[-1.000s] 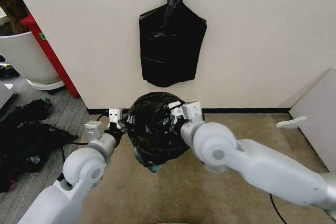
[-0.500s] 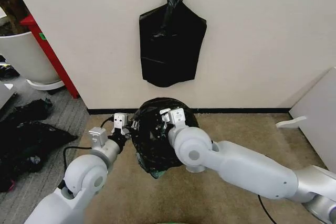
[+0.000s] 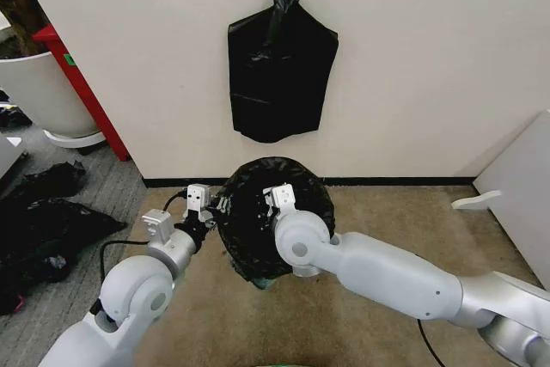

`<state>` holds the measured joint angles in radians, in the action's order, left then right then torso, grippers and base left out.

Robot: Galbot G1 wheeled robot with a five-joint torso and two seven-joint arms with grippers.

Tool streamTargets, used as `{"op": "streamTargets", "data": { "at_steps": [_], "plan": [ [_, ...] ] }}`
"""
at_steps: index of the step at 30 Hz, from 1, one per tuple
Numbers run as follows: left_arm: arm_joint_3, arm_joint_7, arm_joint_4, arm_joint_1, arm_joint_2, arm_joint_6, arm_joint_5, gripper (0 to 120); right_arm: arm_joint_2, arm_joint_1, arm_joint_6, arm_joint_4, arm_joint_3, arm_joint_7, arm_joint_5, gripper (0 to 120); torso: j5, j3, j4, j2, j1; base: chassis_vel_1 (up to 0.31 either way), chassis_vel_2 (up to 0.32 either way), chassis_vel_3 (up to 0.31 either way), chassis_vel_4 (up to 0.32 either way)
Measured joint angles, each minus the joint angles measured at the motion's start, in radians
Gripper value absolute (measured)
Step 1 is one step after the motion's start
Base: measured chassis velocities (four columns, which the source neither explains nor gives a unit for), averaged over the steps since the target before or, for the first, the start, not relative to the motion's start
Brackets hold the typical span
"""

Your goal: Place the garbage bag over the trash bin.

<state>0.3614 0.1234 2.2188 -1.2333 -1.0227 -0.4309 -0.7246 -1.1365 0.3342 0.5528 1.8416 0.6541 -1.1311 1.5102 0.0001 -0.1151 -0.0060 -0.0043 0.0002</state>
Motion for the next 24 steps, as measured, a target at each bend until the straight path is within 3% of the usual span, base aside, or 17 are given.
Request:
{"op": "streamTargets", "data": {
  "at_steps": [24],
  "plan": [
    [0.011, -0.023, 0.034, -0.028, -0.014, -0.006, -0.006, 3, -0.024, 0.015, -0.014, -0.071, -0.01, -0.022, 0.031, 0, 0.0, 0.0, 0.0, 0.0, 0.0, 0.0, 0.0, 0.0, 0.0]
  ]
}}
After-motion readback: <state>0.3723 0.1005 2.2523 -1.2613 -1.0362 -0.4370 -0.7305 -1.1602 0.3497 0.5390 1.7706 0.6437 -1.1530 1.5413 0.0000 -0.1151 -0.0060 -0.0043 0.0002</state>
